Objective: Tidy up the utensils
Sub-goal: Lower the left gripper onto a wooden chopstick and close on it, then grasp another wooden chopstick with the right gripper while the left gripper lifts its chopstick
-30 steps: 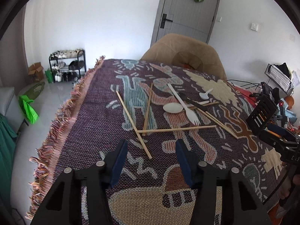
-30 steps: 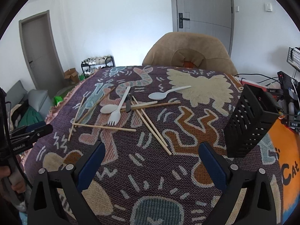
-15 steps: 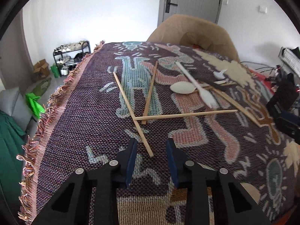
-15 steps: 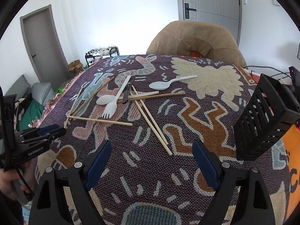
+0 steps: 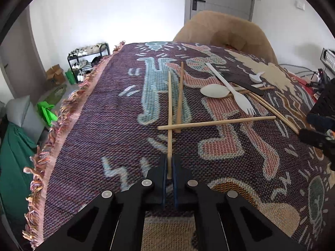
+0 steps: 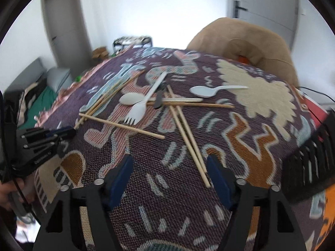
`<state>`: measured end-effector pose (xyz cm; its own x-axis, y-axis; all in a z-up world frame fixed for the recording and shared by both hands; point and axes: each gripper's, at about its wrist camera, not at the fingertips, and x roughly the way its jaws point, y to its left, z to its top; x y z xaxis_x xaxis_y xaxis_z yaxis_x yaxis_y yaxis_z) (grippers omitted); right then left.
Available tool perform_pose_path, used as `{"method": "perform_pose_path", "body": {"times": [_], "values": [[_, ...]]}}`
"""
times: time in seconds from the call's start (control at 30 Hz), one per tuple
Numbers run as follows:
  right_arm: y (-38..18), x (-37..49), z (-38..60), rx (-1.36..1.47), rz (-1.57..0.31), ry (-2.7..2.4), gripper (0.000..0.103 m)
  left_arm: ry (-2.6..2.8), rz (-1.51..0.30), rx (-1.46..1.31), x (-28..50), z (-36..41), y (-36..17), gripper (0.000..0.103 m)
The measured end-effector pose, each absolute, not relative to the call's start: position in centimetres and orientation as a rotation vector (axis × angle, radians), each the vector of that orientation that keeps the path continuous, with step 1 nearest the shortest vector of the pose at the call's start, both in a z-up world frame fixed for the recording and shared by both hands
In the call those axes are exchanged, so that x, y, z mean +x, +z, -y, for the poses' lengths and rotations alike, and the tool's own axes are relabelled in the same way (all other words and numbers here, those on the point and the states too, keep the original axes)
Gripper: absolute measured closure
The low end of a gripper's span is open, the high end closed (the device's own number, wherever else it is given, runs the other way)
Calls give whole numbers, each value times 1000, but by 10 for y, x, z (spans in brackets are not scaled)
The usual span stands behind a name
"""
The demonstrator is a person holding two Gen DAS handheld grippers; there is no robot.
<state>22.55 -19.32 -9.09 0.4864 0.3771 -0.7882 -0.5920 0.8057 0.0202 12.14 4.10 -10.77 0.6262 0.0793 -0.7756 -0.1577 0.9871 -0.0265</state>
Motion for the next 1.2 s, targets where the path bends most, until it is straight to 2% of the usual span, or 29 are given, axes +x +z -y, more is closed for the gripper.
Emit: {"method": "perform_pose_path", "body": {"times": [0.3, 0.63, 0.67, 0.8, 0.9, 1.2], "values": [[-111, 257, 172, -346, -937, 700, 47, 143, -819, -134, 98, -60, -88, 99], [-116, 275, 149, -440, -933, 818, 48, 167, -777, -164, 82, -76, -77, 99], [-117, 275, 148, -441, -930, 832, 51, 168, -773, -166, 80, -77, -76, 99], [-118, 270, 147, -437, -945, 878, 79, 163, -756, -169, 76, -80, -72, 99], [-117, 261, 152, -410, -945, 904, 87, 155, -744, -171, 76, -81, -69, 99], [-113, 238, 168, -255, -962, 958, 88, 121, -734, -170, 76, -77, -68, 99]]}}
